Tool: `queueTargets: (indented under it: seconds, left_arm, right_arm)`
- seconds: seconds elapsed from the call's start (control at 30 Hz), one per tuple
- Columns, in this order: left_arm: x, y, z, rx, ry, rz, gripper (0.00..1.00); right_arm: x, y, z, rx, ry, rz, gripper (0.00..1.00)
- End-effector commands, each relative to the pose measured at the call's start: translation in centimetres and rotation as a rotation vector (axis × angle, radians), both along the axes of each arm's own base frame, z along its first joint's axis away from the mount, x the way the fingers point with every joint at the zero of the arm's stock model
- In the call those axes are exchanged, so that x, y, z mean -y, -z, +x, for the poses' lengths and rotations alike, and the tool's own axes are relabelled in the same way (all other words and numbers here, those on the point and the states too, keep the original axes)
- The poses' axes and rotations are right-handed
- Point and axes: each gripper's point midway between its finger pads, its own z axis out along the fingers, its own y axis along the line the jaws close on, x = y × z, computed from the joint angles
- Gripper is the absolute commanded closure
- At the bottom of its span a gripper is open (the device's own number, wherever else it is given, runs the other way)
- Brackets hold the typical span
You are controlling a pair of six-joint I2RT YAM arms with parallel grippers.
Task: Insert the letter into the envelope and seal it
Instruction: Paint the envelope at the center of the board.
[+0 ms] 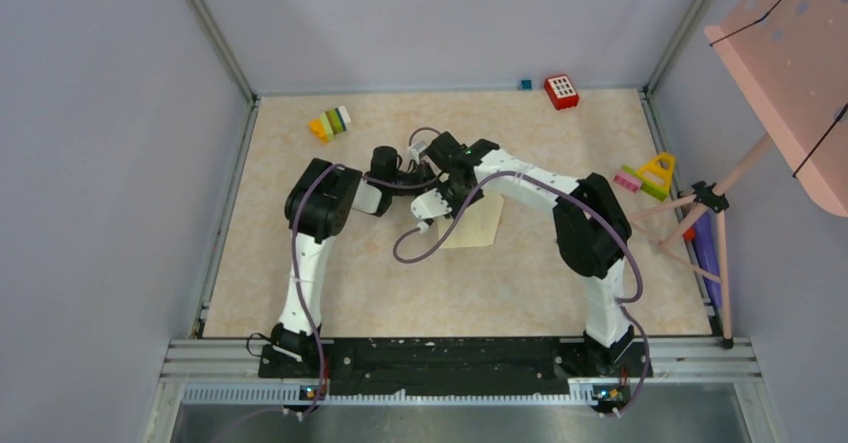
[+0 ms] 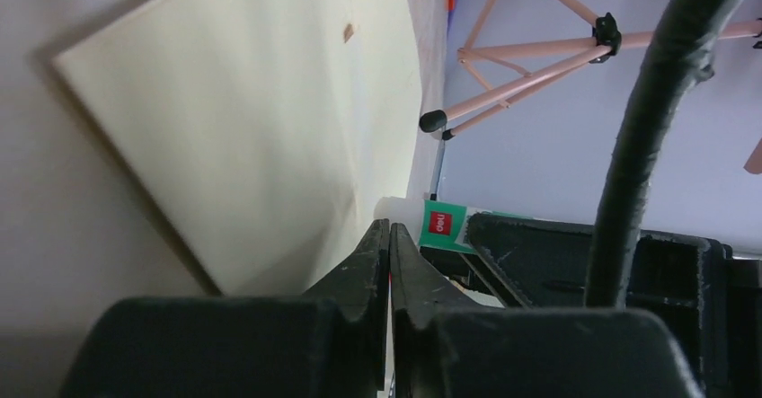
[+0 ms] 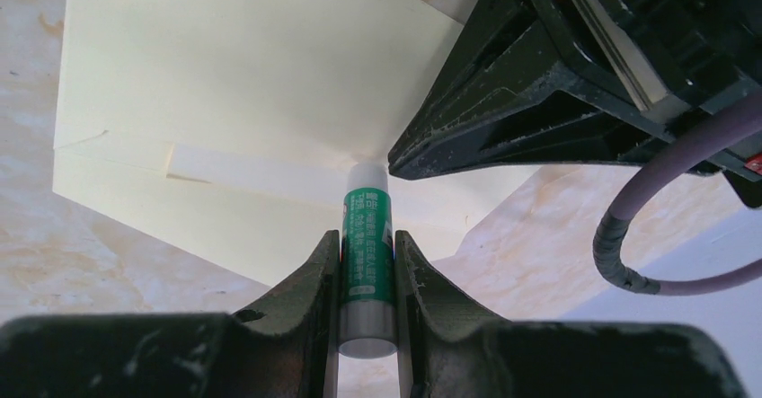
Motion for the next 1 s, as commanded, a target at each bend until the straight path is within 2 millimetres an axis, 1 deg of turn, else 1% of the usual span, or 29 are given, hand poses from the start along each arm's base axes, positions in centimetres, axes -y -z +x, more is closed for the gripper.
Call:
queueTargets:
  seconds: [0.0, 0.2, 0.27, 0.33, 0.5, 0.63, 0.77, 0.97]
  left_arm:
    - [-0.5, 1.7, 0.1, -0.009, -0.032, 0.079, 1.0]
    - [-2.0, 5.5, -0.4, -0.085, -0.092, 0.262, 1.0]
    - [-2.0, 5.5, -0.4, -0.087, -0.098, 0.263, 1.0]
    - [-2.0, 5.5, -0.3, -0.096, -0.104, 0.263, 1.0]
    - [-1.9, 5.6, -0.3, -0.109, -0.107, 0.251, 1.0]
    - [-1.8, 5.5, -0.2, -0.103, -0.108, 0.242, 1.0]
    - [-1.7, 5.5, -0.2, -0.105, -0.107, 0.249, 1.0]
    - [-1.6, 5.5, -0.2, -0.103, -0.107, 0.267, 1.0]
  right_arm:
    - [-1.1, -4.3, 0.5, 0.056, 0.017, 0.092, 1.0]
    - [-1.3, -5.4, 1.1, 0.057, 0.021, 0.098, 1.0]
    - [-1.4, -5.6, 1.1, 0.047, 0.021, 0.106, 1.0]
    - [-1.4, -5.3, 1.1, 0.039, 0.021, 0.1, 1.0]
    - [-1.1, -3.9, 1.0, 0.014, 0.023, 0.075, 1.0]
    - [-0.4, -2.6, 0.4, -0.018, 0.014, 0.041, 1.0]
    - [0.0, -1.9, -0.1, -0.043, 0.009, 0.017, 1.0]
    - [0.3, -0.7, -0.3, -0.058, 0.005, -0.004, 1.0]
